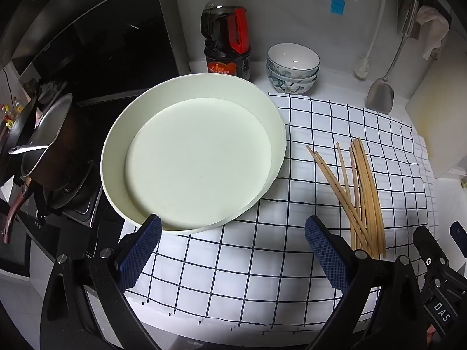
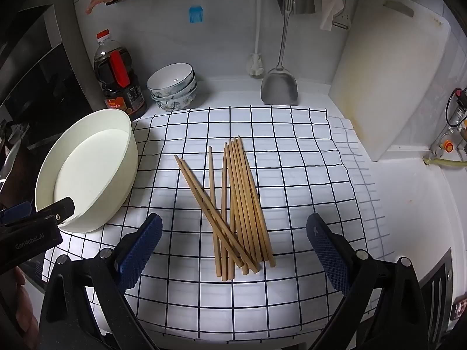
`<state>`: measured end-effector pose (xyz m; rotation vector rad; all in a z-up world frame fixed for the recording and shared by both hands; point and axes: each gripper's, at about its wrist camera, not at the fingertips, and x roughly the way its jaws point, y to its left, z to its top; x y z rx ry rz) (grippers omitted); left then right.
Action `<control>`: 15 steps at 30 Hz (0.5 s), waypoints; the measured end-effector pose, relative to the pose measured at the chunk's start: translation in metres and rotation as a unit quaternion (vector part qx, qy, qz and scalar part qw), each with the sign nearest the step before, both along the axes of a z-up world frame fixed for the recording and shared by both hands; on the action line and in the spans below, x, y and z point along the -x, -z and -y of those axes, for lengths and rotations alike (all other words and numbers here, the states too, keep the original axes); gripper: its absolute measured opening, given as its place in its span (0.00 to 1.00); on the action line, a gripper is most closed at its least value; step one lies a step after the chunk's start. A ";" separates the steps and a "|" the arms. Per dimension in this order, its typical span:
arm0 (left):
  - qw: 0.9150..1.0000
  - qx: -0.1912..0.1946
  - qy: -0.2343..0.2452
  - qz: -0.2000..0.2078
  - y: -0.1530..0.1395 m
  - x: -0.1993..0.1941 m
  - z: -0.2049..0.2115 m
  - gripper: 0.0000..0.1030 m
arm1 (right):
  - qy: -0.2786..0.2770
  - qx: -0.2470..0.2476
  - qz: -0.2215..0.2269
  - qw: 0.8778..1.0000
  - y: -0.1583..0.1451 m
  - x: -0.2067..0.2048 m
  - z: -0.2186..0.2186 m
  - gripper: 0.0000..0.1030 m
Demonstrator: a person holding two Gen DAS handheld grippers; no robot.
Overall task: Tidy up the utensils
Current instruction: 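Move both tools toward the pile of wooden chopsticks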
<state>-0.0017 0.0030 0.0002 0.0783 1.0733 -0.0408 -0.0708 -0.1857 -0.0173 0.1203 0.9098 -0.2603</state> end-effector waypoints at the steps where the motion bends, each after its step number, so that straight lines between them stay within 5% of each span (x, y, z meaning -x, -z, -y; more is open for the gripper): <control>1: 1.000 0.000 0.000 0.000 0.000 0.000 0.000 0.94 | 0.000 0.000 0.000 1.000 0.000 0.000 0.000 0.92; 15: 1.000 0.000 -0.001 -0.001 -0.001 -0.003 -0.005 0.94 | 0.000 -0.004 -0.002 1.000 0.001 -0.001 0.001 0.92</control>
